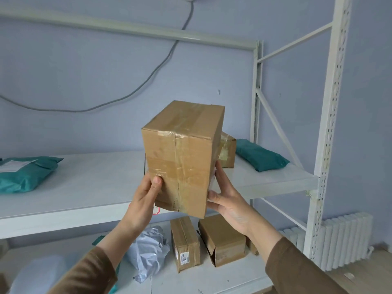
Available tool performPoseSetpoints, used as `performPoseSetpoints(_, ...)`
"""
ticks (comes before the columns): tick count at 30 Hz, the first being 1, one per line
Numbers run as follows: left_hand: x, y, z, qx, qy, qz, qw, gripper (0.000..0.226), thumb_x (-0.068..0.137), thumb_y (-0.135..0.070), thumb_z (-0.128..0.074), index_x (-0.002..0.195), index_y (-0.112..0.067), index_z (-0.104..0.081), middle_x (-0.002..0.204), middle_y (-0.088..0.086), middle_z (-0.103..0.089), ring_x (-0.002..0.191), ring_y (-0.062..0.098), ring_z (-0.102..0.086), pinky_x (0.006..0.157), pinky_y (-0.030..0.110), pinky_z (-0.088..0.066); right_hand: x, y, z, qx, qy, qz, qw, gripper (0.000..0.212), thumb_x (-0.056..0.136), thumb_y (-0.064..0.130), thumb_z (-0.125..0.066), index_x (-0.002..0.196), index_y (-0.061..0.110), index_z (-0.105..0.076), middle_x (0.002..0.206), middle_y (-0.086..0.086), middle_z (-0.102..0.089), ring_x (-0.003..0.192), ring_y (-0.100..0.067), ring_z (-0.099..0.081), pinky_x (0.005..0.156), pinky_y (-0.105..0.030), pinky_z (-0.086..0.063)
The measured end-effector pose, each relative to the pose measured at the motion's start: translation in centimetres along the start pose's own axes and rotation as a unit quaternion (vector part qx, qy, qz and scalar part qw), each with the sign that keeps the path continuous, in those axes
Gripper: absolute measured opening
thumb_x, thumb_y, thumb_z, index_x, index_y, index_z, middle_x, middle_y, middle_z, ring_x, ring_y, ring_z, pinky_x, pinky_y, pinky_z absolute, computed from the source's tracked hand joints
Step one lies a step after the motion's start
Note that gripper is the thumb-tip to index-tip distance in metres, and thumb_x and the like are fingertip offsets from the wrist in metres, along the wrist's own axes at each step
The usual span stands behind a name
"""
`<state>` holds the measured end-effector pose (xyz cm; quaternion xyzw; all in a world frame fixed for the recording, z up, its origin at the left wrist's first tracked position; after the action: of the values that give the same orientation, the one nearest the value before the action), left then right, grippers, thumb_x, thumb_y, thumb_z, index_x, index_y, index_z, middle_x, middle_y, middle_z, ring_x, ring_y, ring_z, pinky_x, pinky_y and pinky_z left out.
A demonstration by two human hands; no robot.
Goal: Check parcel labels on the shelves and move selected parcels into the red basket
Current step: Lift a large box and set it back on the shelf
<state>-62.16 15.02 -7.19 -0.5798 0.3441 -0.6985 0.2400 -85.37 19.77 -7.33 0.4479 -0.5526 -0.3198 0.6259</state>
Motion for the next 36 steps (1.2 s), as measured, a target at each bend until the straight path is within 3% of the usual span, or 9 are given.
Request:
performPoseSetpoints(4,0.3,-0.8,-0.2,-0.001,-0.087,-0.055,0.995,0.046,0.102,-0.042,-0.048,0.146,-0.029,-0.041,0.133,-0.002,-0.059,0.121,0.018,-0.058,0.103,0.031,-0.049,0.6,-0.6,-1.7,-0.019,-0.066,-0.04,0.997,0.118,0.073,0.037,-0.091,0.153,0.065,-0.008,0.161,0.018,-0.038,0.137,-0.018,-0.055,0.102,-0.044,-0.056)
performPoseSetpoints(7,0.8,-0.5,-0.4,-0.057,-0.107,-0.026,0.992,0.091,0.089,-0.06,-0.058,0.161,-0.034,-0.009,0.16,-0.006,-0.033,0.147,0.006,-0.038,0.116,0.022,-0.037,1.5,0.0,-3.6,-0.112,-0.148,-0.02,0.983,0.139,0.052,0.063,-0.094,0.154,0.061,0.001,0.166,0.026,-0.004,0.152,-0.016,-0.027,0.106,-0.05,-0.052)
performPoseSetpoints(11,1.5,0.0,0.3,-0.007,-0.092,0.044,0.995,0.141,0.06,-0.1,-0.053,0.164,-0.032,0.015,0.17,-0.014,0.002,0.156,0.002,-0.004,0.126,0.032,-0.012,2.1,1.8,-5.3,-0.228,-0.212,0.013,0.95,0.136,0.058,0.065,-0.09,0.159,0.044,-0.002,0.152,0.021,-0.013,0.129,-0.002,-0.036,0.109,-0.037,-0.046)
performPoseSetpoints(15,2.9,1.1,2.3,-0.113,-0.068,0.158,0.979,0.125,0.061,-0.096,-0.062,0.164,-0.041,-0.017,0.167,-0.007,-0.032,0.149,0.013,-0.04,0.123,0.044,-0.032,2.6,1.7,-5.2,-0.162,-0.24,0.058,0.955,0.105,0.064,0.053,-0.09,0.15,0.038,-0.032,0.14,0.009,-0.038,0.116,-0.009,-0.062,0.089,-0.04,-0.062)
performPoseSetpoints(19,3.1,-0.1,3.1,-0.163,-0.087,0.229,0.956,0.062,0.092,-0.074,-0.047,0.125,-0.027,-0.072,0.118,0.003,-0.078,0.104,0.021,-0.076,0.089,0.04,-0.056,3.3,2.4,-4.5,-0.181,-0.229,0.08,0.953,0.042,0.088,0.034,-0.078,0.122,0.045,-0.054,0.132,0.004,-0.061,0.092,-0.009,-0.065,0.075,-0.029,-0.056)
performPoseSetpoints(25,4.7,0.4,3.5,-0.175,-0.099,0.253,0.946,0.064,0.093,-0.077,-0.04,0.114,-0.028,-0.077,0.116,0.006,-0.079,0.101,0.027,-0.075,0.098,0.045,-0.055,5.5,1.7,-4.5,-0.072,-0.177,0.017,0.981,0.035,0.098,0.036,-0.067,0.129,0.05,-0.058,0.127,0.018,-0.068,0.107,0.003,-0.064,0.085,-0.019,-0.046)
performPoseSetpoints(28,5.9,1.3,3.8,-0.127,-0.088,0.28,0.947,0.081,0.075,-0.09,-0.052,0.127,-0.031,-0.072,0.129,0.005,-0.073,0.124,0.028,-0.066,0.109,0.051,-0.049,7.6,0.5,-3.9,0.011,-0.182,-0.035,0.983,0.046,0.102,0.034,-0.061,0.145,0.044,-0.05,0.132,0.02,-0.065,0.108,0.01,-0.058,0.092,-0.03,-0.038)
performPoseSetpoints(31,7.6,2.0,4.1,-0.082,-0.037,0.281,0.955,0.103,0.061,-0.097,-0.06,0.145,-0.037,-0.057,0.156,-0.003,-0.051,0.15,0.023,-0.039,0.124,0.055,-0.028,10.3,-0.1,-3.2,0.037,-0.22,-0.072,0.972,0.05,0.1,0.038,-0.064,0.147,0.044,-0.047,0.141,0.015,-0.06,0.123,-0.006,-0.056,0.1,-0.043,-0.032)
performPoseSetpoints(36,11.6,3.6,4.9,-0.046,-0.047,0.295,0.953,0.081,0.079,-0.084,-0.054,0.138,-0.03,-0.062,0.136,-0.001,-0.066,0.128,0.023,-0.058,0.118,0.047,-0.038,14.8,-0.8,-2.9,0.025,-0.264,-0.102,0.959,0.053,0.102,0.046,-0.057,0.152,0.038,-0.042,0.138,0.014,-0.049,0.12,-0.012,-0.042,0.104,-0.045,-0.032)
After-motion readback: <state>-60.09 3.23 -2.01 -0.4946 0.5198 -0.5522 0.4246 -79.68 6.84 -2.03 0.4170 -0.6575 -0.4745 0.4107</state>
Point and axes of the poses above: each hand's wrist, its own x-axis towards the middle knuckle, its own z-axis out of the back of the hand, y = z × x, the point moved 3 cm from there along x, towards the middle knuckle
